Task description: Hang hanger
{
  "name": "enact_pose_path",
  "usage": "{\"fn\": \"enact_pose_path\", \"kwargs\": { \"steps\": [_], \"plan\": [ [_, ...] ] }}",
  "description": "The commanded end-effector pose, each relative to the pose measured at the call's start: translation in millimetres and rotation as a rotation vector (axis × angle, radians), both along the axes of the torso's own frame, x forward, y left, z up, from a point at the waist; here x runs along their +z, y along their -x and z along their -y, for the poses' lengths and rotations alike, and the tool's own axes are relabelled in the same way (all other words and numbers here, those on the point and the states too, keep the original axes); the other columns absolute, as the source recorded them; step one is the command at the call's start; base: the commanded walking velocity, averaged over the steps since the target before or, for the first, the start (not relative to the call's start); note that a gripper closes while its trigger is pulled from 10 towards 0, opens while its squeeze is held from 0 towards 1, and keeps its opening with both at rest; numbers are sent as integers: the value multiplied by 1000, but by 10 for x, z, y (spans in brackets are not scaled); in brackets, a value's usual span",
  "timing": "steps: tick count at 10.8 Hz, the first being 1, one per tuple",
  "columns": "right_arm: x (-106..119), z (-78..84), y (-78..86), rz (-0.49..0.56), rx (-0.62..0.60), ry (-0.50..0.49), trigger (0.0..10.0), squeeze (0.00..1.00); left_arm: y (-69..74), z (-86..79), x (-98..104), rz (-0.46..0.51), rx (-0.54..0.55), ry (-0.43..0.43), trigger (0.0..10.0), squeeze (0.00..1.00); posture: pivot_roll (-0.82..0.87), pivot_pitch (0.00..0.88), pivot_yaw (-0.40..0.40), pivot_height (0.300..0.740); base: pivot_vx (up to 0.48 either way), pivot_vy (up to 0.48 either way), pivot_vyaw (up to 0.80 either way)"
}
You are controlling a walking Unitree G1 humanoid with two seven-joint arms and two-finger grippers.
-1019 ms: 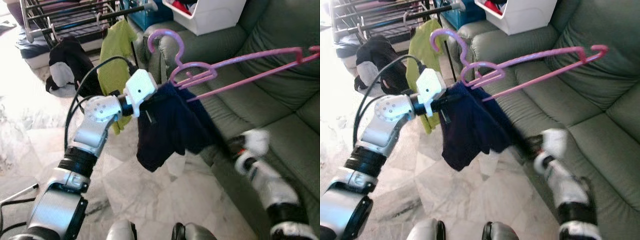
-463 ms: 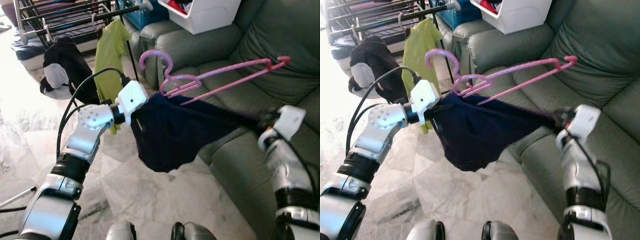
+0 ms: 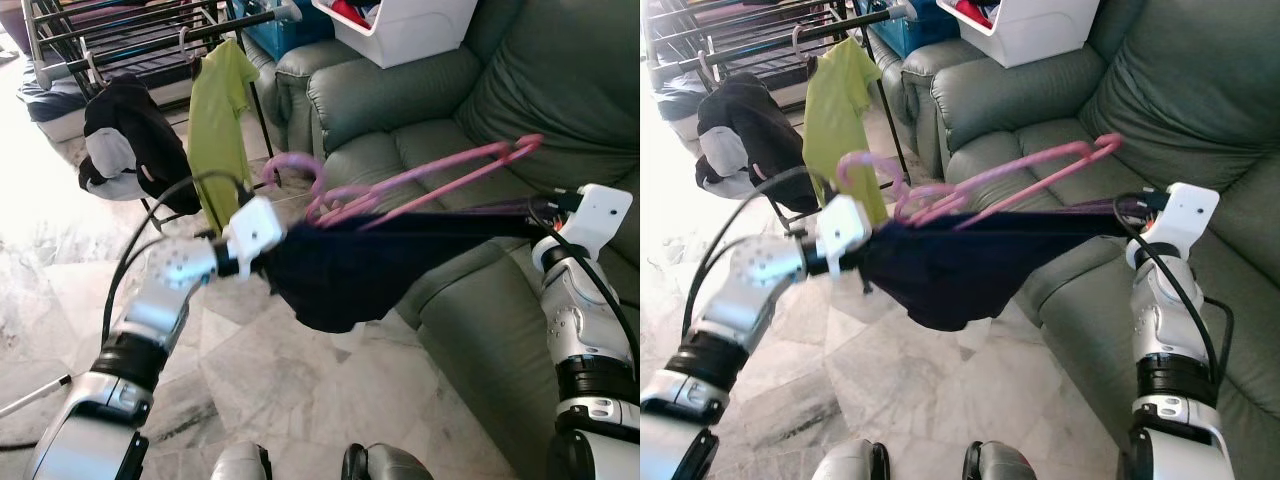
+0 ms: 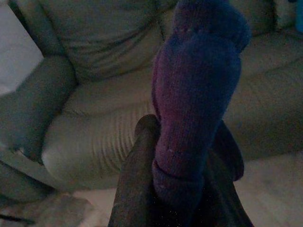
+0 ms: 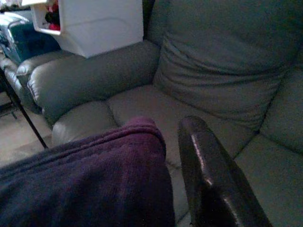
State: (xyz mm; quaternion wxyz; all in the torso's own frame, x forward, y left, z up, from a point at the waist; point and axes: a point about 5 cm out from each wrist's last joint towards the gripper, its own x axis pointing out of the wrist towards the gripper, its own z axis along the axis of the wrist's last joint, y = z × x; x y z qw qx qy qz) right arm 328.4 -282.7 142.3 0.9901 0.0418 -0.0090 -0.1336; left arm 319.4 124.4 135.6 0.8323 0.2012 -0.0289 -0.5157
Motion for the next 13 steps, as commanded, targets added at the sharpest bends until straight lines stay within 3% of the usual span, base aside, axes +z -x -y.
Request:
{"fn": "enact_pose_path", "kwargs": {
  "steps": [1,5,8,11,13],
  "plan": [
    [192,332,86,63,-157,32,0,0,29,-388,-165,-68,104,-79,0,0,-62,85,-8,740,0,0,0],
    [335,217,8,125,-93,75,0,0,258,-327,-512,-204,-52,-241,0,0,-64,81,-7,740,0,0,0],
    [410,49,-41,156,-11,134,0,0,230,-251,-546,-188,-81,-310,0,0,-68,79,-7,740,0,0,0],
    [476,-14,-98,168,14,154,0,0,282,-182,-668,-206,-158,-425,0,0,-67,81,-7,740,0,0,0],
    [533,-75,-86,226,35,139,0,0,244,-139,-762,-213,-101,-455,0,0,-71,83,-5,740,0,0,0]
  ]
}}
